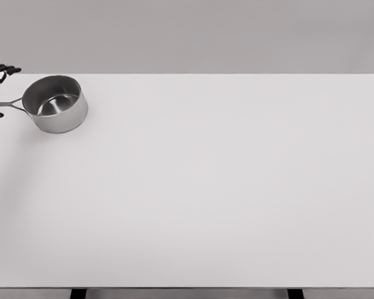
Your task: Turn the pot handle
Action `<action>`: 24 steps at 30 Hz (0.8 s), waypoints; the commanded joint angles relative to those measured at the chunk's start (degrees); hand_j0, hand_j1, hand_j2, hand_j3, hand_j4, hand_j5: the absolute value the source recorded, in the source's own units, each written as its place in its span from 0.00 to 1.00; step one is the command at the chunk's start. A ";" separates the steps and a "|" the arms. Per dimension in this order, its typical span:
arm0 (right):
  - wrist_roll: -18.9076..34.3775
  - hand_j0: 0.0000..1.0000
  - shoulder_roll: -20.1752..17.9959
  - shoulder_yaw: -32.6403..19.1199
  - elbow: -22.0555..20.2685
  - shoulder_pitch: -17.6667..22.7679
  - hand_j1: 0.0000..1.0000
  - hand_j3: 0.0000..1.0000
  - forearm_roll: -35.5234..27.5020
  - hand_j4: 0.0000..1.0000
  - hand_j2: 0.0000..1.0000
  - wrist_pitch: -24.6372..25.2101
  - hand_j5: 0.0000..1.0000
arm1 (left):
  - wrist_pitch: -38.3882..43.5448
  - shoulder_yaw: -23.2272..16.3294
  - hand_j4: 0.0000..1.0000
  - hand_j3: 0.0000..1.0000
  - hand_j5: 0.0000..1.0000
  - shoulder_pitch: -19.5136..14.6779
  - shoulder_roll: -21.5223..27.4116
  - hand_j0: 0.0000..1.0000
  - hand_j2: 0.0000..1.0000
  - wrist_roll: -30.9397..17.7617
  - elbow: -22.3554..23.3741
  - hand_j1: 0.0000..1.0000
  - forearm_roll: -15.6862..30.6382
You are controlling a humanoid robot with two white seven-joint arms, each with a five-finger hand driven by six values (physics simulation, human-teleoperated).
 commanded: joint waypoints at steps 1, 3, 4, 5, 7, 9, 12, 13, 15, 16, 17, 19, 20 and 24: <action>0.00 1.00 0.00 -0.07 -0.01 0.00 1.00 1.00 -0.07 1.00 1.00 -0.02 1.00 | -0.02 0.17 1.00 1.00 1.00 0.00 -0.10 1.00 1.00 0.09 0.00 1.00 0.42; 0.00 1.00 0.00 0.01 -0.01 0.00 1.00 1.00 -0.07 1.00 1.00 -0.02 1.00 | -0.02 0.17 1.00 1.00 1.00 0.35 -0.02 1.00 1.00 0.26 -0.09 1.00 0.42; 0.00 1.00 0.00 -0.08 -0.01 0.00 1.00 1.00 -0.07 1.00 1.00 -0.02 1.00 | -0.02 0.26 1.00 1.00 1.00 0.44 -0.02 1.00 1.00 0.26 0.00 1.00 0.42; 0.00 1.00 0.00 0.01 -0.01 0.00 1.00 1.00 -0.07 1.00 1.00 -0.02 1.00 | -0.02 0.26 1.00 1.00 1.00 0.44 -0.02 1.00 1.00 0.26 0.09 1.00 0.33; 0.00 1.00 0.00 0.01 -0.01 0.00 1.00 1.00 -0.07 1.00 1.00 -0.02 1.00 | -0.02 0.43 1.00 1.00 1.00 0.53 0.07 1.00 1.00 0.26 0.53 1.00 0.15; 0.00 1.00 0.00 0.01 -0.01 0.00 1.00 1.00 -0.07 1.00 1.00 -0.02 1.00 | -0.02 0.61 1.00 1.00 1.00 0.53 0.25 1.00 1.00 0.26 1.49 1.00 0.06; 0.00 1.00 0.00 -0.08 -0.01 0.00 1.00 1.00 -0.07 1.00 1.00 -0.02 1.00 | -0.02 0.61 1.00 1.00 1.00 0.09 0.42 1.00 1.00 0.09 2.99 1.00 -0.20; 0.00 1.00 0.00 -0.07 -0.01 0.00 1.00 1.00 -0.07 1.00 1.00 -0.02 1.00 | -0.02 0.61 1.00 1.00 1.00 0.00 0.51 1.00 1.00 0.09 2.99 1.00 -0.20; 0.00 1.00 0.00 -0.08 -0.01 0.00 1.00 1.00 -0.07 1.00 1.00 -0.02 1.00 | -0.02 0.70 1.00 1.00 1.00 -0.17 0.51 1.00 1.00 0.09 3.16 1.00 -0.20; 0.00 1.00 0.00 0.01 -0.01 0.00 1.00 1.00 -0.07 1.00 1.00 -0.02 1.00 | -0.02 0.61 1.00 1.00 1.00 -0.44 0.51 1.00 1.00 0.09 3.25 1.00 -0.20; 0.00 1.00 0.00 -0.07 -0.01 0.00 1.00 1.00 -0.07 1.00 1.00 -0.02 1.00 | -0.02 0.61 1.00 1.00 1.00 -0.61 0.51 1.00 1.00 0.00 3.34 1.00 -0.29; 0.00 1.00 0.00 0.01 -0.01 0.00 1.00 1.00 -0.07 1.00 1.00 -0.02 1.00 | -0.02 0.61 1.00 1.00 1.00 -0.97 0.60 1.00 1.00 0.00 3.34 1.00 -0.37; 0.00 1.00 0.00 0.01 -0.01 0.00 1.00 1.00 -0.07 1.00 1.00 -0.02 1.00 | -0.02 0.61 1.00 1.00 1.00 -1.14 0.60 1.00 1.00 0.00 3.34 1.00 -0.90; 0.00 1.00 0.00 -0.07 -0.01 0.00 1.00 1.00 -0.07 1.00 1.00 -0.02 1.00 | -0.02 0.70 1.00 1.00 1.00 -2.02 0.60 1.00 1.00 0.00 5.88 1.00 -1.78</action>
